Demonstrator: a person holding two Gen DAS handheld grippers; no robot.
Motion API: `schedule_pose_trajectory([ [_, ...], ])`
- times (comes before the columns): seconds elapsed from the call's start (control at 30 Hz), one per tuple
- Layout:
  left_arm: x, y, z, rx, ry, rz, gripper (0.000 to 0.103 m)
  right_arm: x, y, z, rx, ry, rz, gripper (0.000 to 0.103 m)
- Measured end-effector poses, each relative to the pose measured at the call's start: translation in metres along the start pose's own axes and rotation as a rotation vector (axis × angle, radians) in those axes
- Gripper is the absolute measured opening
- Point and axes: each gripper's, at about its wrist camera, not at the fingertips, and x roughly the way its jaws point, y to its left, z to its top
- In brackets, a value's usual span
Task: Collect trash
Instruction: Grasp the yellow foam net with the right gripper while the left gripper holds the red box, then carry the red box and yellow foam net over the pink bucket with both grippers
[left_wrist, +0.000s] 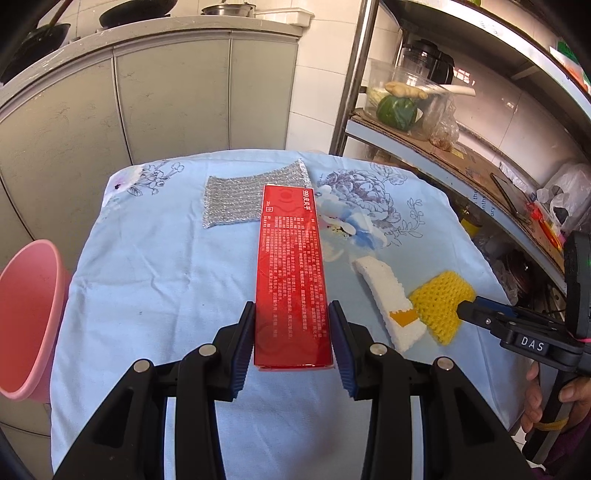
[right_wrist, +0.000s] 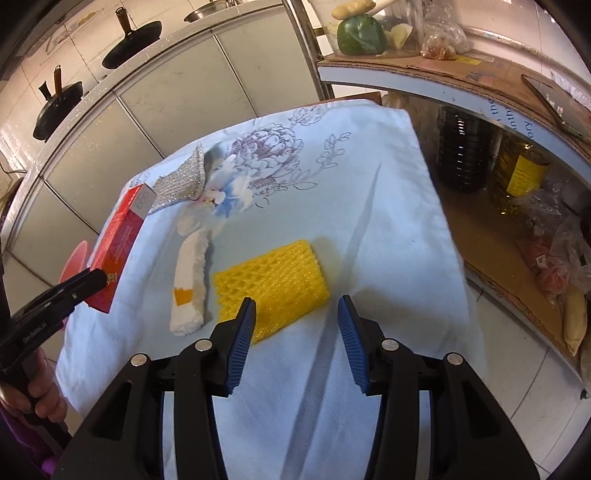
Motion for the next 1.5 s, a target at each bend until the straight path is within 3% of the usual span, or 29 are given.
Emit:
schedule_pose_trajectory([
  [0.3,-0.005,0.01,-0.003,-0.024,-0.009,0.005,0.039,0.01,0.017,0.006,-0.073,-0.037,-0.073,0.046],
  [0.37,-0.006,0.013,-0.003,-0.027,-0.014,0.006,0.039,0.01,0.02,0.006,-0.095,-0.035,-0.086,0.025],
  [0.47,-0.008,0.016,-0.003,-0.038,-0.02,0.003,0.039,0.009,0.02,0.005,-0.108,-0.043,-0.086,0.011],
  [0.8,-0.019,0.032,-0.007,-0.077,-0.051,0.011,0.039,-0.034,0.039,0.016,-0.153,-0.189,-0.066,0.009],
  [0.97,-0.031,0.044,-0.009,-0.1,-0.082,0.028,0.039,-0.046,0.065,0.027,-0.24,-0.254,-0.071,0.009],
  [1.5,-0.079,0.111,-0.025,-0.22,-0.199,0.171,0.039,-0.014,0.182,0.042,-0.474,-0.239,0.069,0.009],
])
